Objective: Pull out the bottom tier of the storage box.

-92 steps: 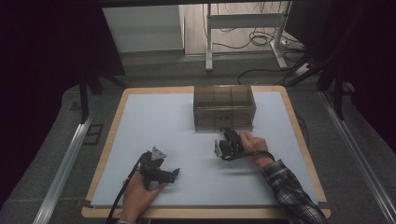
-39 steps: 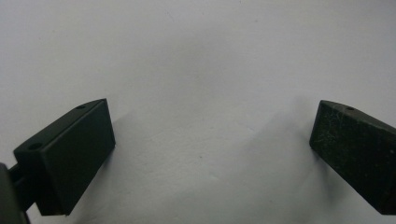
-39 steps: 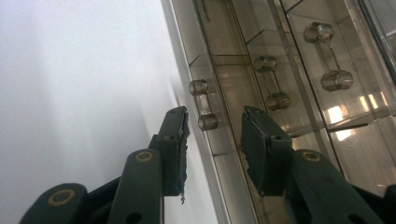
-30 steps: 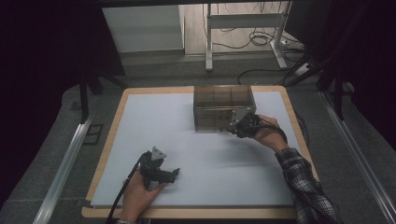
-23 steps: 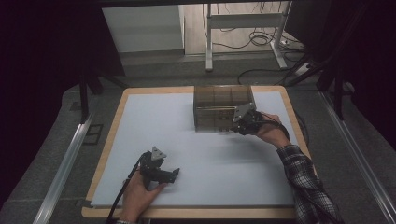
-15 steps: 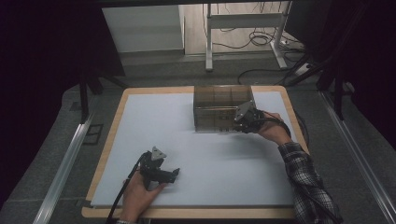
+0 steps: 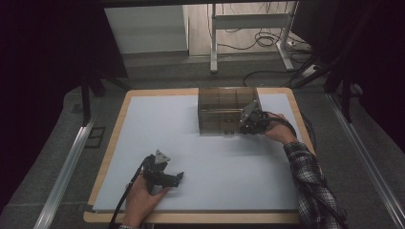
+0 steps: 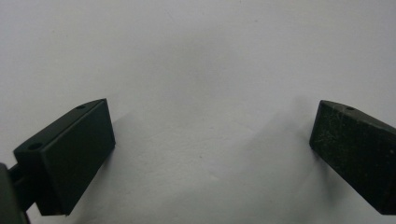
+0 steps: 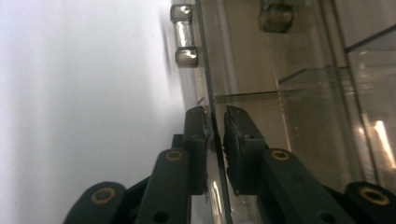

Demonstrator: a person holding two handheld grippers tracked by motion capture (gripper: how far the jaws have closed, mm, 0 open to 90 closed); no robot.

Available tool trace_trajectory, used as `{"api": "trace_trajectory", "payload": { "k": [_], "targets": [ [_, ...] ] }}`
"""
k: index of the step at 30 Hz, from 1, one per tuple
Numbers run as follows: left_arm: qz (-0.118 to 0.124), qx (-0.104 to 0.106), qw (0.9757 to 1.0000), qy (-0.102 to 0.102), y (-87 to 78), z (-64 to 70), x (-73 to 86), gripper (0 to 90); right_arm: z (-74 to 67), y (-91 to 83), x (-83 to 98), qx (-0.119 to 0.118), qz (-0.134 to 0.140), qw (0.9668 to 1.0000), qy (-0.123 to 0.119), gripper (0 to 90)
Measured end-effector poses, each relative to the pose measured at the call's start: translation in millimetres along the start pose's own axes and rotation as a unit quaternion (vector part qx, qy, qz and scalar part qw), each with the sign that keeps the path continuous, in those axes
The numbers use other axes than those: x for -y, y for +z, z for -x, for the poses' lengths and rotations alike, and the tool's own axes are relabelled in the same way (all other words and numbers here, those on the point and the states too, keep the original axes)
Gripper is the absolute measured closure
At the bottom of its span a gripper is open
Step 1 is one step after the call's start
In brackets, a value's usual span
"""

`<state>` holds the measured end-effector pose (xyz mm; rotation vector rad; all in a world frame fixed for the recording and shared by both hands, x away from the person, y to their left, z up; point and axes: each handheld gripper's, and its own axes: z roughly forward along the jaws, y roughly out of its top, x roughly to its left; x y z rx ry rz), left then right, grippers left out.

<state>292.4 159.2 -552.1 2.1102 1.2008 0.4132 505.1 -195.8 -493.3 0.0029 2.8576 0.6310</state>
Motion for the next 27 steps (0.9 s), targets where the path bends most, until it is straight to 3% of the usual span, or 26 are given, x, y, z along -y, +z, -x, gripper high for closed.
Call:
{"api": "trace_trajectory", "payload": {
  "k": [12, 13, 17, 19, 21, 27],
  "targets": [
    [0.0, 0.0, 1.0, 0.0, 0.0, 0.0, 0.0, 0.0, 3.4, -0.8, 1.4, -0.03, 0.007, 0.9993, -0.021, 84.7],
    [0.0, 0.0, 1.0, 0.0, 0.0, 0.0, 0.0, 0.0, 2.9, -2.3, 0.9, -0.023, 0.004, 0.9995, -0.024, 84.8],
    [0.0, 0.0, 1.0, 0.0, 0.0, 0.0, 0.0, 0.0, 0.6, -3.6, -0.8, -0.035, 0.005, 0.999, -0.027, 84.8],
    [0.0, 0.0, 1.0, 0.0, 0.0, 0.0, 0.0, 0.0, -1.5, -5.4, -1.9, -0.028, 0.001, 0.9991, -0.032, 84.9],
    [0.0, -0.001, 1.0, 0.0, 0.0, 0.0, 0.0, 0.0, -3.4, -5.1, -2.1, -0.038, 0.003, 0.9988, -0.032, 84.9],
    [0.001, 0.0, 1.0, 0.0, 0.2, 0.1, 0.1, 0.0, -9.1, -8.5, -2.4, -0.035, 0.004, 0.9986, -0.039, 84.8]
  ]
}}
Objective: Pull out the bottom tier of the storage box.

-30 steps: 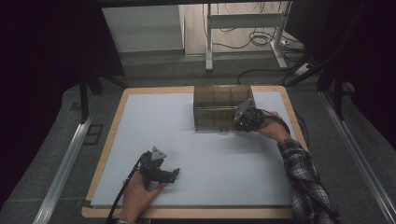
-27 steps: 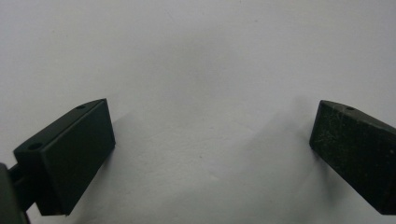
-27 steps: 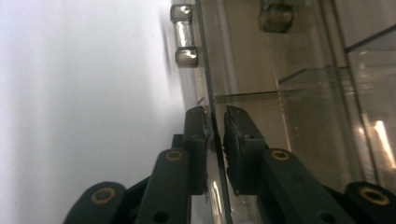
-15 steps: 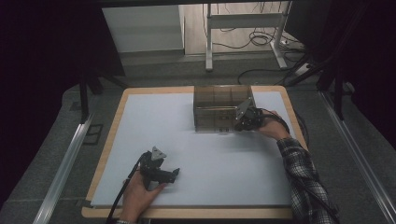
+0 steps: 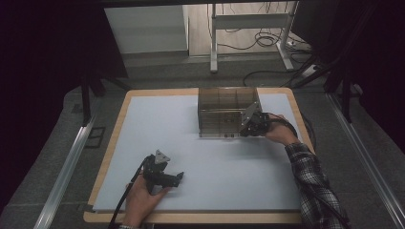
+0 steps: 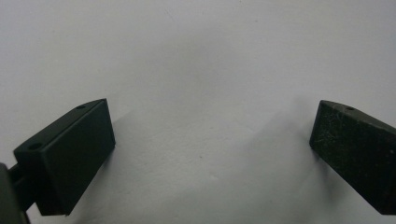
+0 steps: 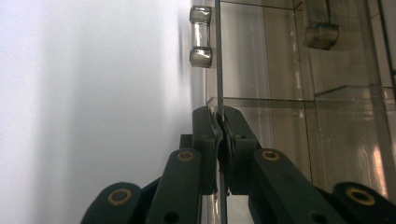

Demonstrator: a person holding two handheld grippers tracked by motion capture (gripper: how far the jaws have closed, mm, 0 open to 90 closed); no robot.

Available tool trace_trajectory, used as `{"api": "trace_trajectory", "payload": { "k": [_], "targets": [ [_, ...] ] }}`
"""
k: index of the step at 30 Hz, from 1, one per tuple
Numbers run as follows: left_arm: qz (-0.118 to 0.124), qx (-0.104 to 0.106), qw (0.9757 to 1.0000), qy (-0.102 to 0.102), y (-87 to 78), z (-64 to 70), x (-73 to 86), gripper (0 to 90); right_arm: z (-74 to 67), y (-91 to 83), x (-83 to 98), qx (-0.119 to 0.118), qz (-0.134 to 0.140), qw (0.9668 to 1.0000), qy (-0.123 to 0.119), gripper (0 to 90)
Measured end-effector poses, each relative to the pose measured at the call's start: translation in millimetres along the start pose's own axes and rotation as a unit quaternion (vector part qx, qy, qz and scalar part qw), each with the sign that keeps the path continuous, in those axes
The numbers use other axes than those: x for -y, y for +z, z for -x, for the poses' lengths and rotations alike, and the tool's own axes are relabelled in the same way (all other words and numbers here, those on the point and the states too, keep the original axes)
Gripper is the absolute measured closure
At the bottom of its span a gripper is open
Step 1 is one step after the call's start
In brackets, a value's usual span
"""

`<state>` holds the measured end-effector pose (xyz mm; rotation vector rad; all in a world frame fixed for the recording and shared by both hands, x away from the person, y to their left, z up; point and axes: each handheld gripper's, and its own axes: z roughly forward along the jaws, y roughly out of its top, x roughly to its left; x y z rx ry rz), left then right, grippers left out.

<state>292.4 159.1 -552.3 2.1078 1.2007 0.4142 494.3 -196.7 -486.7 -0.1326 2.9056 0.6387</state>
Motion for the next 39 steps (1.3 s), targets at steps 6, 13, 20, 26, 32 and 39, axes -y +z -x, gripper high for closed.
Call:
{"api": "trace_trajectory", "payload": {
  "k": [6, 13, 20, 26, 32, 39],
  "targets": [
    [0.0, 0.0, 1.0, 0.0, 0.0, 0.0, 0.0, 0.0, -6.1, -1.7, 0.9, -0.004, 0.004, 1.0, 0.001, 84.6],
    [0.0, 0.0, 1.0, 0.0, 0.0, 0.0, 0.0, 0.0, -12.6, -3.9, 1.4, -0.003, 0.006, 1.0, -0.002, 84.4],
    [0.0, 0.0, 1.0, 0.0, 0.0, 0.0, 0.0, 0.0, -20.2, -7.0, 2.6, 0.001, 0.008, 0.9999, -0.008, 84.4],
    [0.0, 0.0, 1.0, 0.0, 0.0, 0.0, 0.0, 0.0, -26.9, -8.3, 3.2, 0.002, 0.014, 0.9998, -0.016, 84.3],
    [0.0, 0.0, 1.0, 0.0, 0.0, 0.0, 0.0, 0.0, -34.9, -8.8, 3.0, 0.001, 0.017, 0.9997, -0.015, 84.6],
    [0.0, -0.001, 1.0, 0.0, 0.0, 0.0, 0.0, 0.0, -44.3, -8.1, 4.8, -0.008, 0.026, 0.9996, -0.011, 84.9]
  ]
}}
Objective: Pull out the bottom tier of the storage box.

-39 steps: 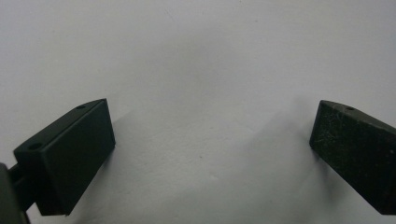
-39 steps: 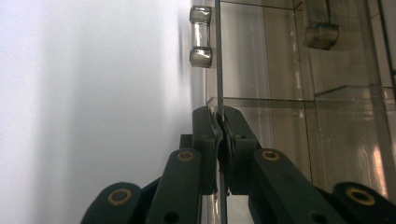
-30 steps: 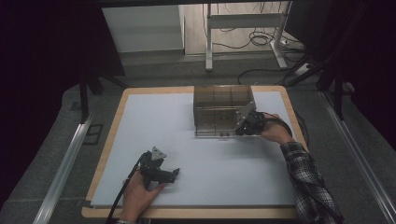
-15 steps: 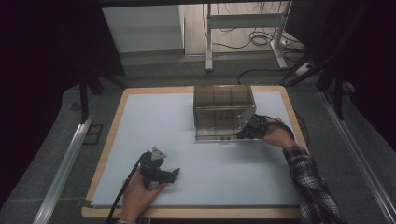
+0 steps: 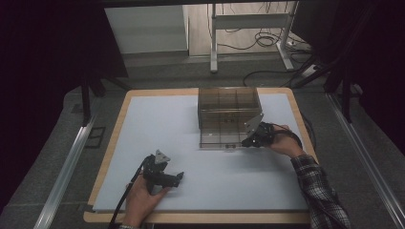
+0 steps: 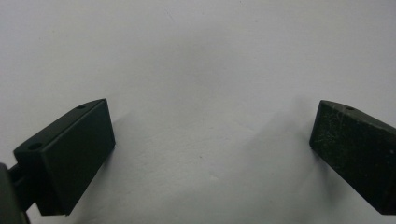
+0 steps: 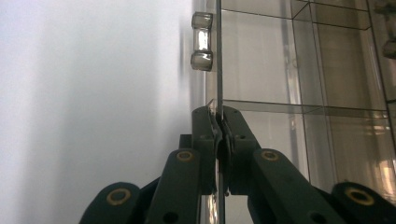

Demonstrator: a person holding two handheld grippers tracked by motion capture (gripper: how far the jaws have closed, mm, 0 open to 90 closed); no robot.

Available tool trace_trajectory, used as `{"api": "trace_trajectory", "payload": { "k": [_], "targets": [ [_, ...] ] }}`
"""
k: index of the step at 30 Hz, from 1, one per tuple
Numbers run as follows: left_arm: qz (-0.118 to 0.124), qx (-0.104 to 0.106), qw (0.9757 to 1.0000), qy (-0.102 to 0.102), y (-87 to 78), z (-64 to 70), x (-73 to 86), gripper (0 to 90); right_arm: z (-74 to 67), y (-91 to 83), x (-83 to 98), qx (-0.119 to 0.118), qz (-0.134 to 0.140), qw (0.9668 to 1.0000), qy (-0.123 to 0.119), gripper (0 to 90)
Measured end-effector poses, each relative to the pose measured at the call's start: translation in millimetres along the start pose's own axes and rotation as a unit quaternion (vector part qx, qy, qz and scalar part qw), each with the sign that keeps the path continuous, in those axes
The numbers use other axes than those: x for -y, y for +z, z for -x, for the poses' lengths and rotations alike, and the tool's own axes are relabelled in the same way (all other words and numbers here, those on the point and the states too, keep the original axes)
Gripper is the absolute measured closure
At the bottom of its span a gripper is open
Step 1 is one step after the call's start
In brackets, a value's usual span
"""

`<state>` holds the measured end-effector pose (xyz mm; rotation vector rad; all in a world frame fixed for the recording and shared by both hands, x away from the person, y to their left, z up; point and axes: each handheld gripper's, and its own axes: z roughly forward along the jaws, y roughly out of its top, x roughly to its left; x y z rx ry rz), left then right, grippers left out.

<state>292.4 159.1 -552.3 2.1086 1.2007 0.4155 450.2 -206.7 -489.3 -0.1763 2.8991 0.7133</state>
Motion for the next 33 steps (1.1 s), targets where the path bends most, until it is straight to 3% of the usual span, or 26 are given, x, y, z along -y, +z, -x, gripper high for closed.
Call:
{"api": "trace_trajectory", "payload": {
  "k": [8, 10, 13, 18, 33],
  "targets": [
    [0.0, 0.0, 1.0, 0.0, 0.0, 0.0, 0.0, 0.0, -4.4, 4.6, 3.0, 0.008, -0.007, 0.9999, -0.002, 84.2],
    [0.0, 0.0, 1.0, 0.0, 0.0, 0.0, 0.0, 0.0, -3.5, 4.9, 3.0, 0.002, 0.005, 1.0, 0.002, 82.8],
    [0.0, 0.0, 1.0, 0.0, 0.0, 0.0, 0.0, 0.0, -4.1, 3.8, 1.3, 0.013, -0.002, 0.9999, -0.003, 79.2],
    [0.0, 0.0, 1.0, 0.0, 0.0, 0.0, 0.0, 0.0, -6.1, 5.2, 0.2, 0.009, 0.002, 1.0, 0.0, 75.9],
    [0.0, 0.0, 1.0, 0.0, 0.0, 0.0, 0.0, 0.0, -11.0, -1.5, -3.7, 0.028, 0.012, 0.9995, 0.011, 66.0]
  ]
}}
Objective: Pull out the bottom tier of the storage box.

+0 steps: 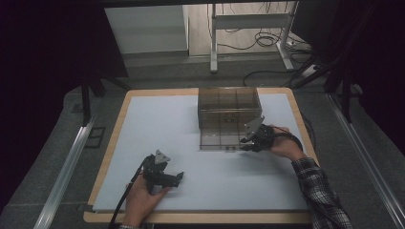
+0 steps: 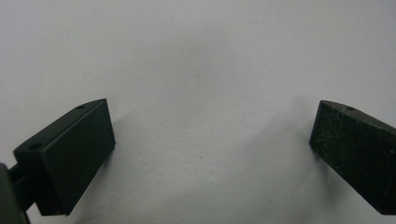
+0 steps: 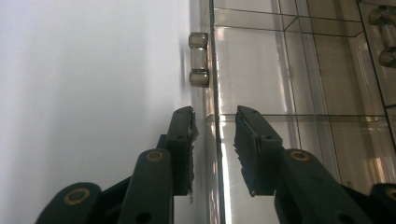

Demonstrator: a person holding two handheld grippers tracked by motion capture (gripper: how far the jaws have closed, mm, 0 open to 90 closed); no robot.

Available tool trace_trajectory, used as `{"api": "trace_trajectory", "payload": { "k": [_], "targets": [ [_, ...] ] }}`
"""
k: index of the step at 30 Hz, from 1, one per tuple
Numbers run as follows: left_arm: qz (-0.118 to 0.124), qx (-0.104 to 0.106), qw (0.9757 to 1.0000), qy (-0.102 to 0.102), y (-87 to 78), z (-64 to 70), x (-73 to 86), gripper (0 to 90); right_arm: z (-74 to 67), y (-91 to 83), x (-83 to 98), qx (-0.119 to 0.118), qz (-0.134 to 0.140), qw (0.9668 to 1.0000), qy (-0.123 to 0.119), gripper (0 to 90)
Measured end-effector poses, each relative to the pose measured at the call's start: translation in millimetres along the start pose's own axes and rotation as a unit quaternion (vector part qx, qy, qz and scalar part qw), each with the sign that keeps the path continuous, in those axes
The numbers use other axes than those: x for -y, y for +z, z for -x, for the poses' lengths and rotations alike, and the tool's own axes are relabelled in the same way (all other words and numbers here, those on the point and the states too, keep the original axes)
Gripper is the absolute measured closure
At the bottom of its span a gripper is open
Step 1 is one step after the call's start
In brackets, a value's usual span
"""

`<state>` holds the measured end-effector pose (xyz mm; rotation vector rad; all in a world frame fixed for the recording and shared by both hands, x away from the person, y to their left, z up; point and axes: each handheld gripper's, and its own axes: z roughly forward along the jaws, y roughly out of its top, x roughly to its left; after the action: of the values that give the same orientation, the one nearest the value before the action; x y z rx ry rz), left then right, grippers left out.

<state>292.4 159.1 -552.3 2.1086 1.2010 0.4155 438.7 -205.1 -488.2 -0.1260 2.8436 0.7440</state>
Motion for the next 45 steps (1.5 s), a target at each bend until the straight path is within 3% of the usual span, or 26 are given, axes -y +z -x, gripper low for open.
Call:
{"api": "trace_trajectory", "payload": {
  "k": [15, 28, 45],
  "targets": [
    [0.0, 0.0, 1.0, 0.0, 0.0, 0.1, 0.0, 0.0, -9.4, -9.7, -5.3, 0.021, 0.017, 0.9995, 0.015, 53.2],
    [0.0, 0.0, 1.0, 0.0, 0.0, 0.0, 0.0, 0.0, -21.0, -15.8, -6.6, 0.033, 0.038, 0.9969, 0.06, 37.6],
    [0.0, 0.0, 1.0, 0.0, 0.0, 0.0, 0.0, 0.0, -37.7, -18.4, 6.4, 0.058, 0.066, 0.9867, 0.136, 18.6]
  ]
}}
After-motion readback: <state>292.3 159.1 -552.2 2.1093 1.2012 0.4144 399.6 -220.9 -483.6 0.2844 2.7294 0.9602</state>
